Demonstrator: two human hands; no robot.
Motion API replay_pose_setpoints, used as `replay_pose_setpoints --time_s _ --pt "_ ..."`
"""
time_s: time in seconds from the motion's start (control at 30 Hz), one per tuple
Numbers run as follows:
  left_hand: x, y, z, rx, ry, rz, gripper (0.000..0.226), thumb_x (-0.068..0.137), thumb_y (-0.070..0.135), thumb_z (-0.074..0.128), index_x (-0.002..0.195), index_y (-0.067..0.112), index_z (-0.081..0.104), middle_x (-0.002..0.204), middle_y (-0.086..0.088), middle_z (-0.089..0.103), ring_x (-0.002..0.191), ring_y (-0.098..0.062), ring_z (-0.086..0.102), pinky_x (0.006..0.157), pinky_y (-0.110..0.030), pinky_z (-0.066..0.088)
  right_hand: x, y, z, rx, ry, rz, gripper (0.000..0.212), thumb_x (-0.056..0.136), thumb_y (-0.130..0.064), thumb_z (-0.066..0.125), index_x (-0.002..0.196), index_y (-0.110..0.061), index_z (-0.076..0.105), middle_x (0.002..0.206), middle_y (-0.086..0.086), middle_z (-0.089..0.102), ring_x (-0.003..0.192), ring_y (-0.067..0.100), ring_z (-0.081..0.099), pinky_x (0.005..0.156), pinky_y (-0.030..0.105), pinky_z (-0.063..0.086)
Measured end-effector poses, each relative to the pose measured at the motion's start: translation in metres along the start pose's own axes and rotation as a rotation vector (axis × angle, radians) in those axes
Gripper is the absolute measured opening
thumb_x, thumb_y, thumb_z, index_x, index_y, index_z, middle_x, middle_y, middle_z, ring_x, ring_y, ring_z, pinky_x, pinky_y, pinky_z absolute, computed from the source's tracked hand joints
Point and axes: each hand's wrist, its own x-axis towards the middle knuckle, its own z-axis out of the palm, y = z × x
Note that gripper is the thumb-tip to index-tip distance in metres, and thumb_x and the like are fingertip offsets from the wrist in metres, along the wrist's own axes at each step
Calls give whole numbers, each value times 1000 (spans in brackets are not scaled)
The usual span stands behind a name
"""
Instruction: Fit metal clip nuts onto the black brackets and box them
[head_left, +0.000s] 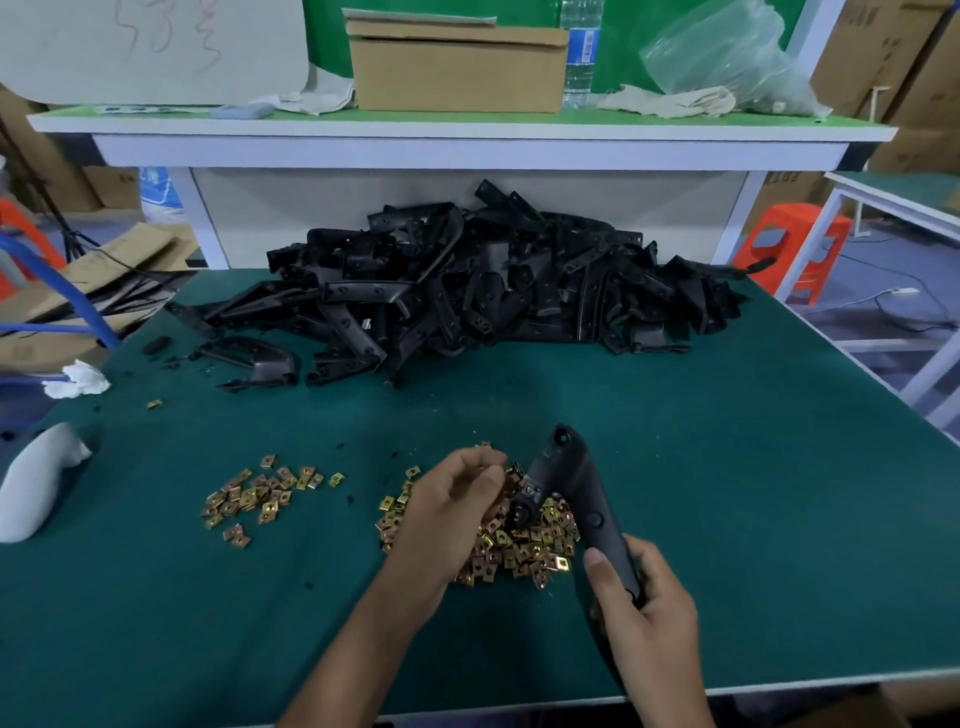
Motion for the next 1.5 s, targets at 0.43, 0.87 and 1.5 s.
replay_pose_setpoints --time_s 0.43,0.87,1.5 --pt "-9 8 6 -91 -20 -68 28 90 -1 66 86 25 77 83 2 73 78 -9 65 71 -21 52 -2 -2 0 18 -21 -10 11 93 -27 71 99 -37 70 62 10 59 52 14 49 52 31 40" --pt "-9 1 8 -213 54 -170 16 90 9 72 86 22 80 93 -4 78 86 -17 74 77 -30 55 -1 -3 -1 -58 -80 -52 15 93 -24 72 99 -37 69 63 12 58 52 13 49 48 26 38" --pt "-20 -15 11 -179 210 -211 11 93 14 70 97 20 78 82 10 77 66 2 66 63 -18 49 -6 -9 7 -321 18 -165 30 82 -54 62 103 -33 64 73 -16 66 61 8 62 55 24 47"
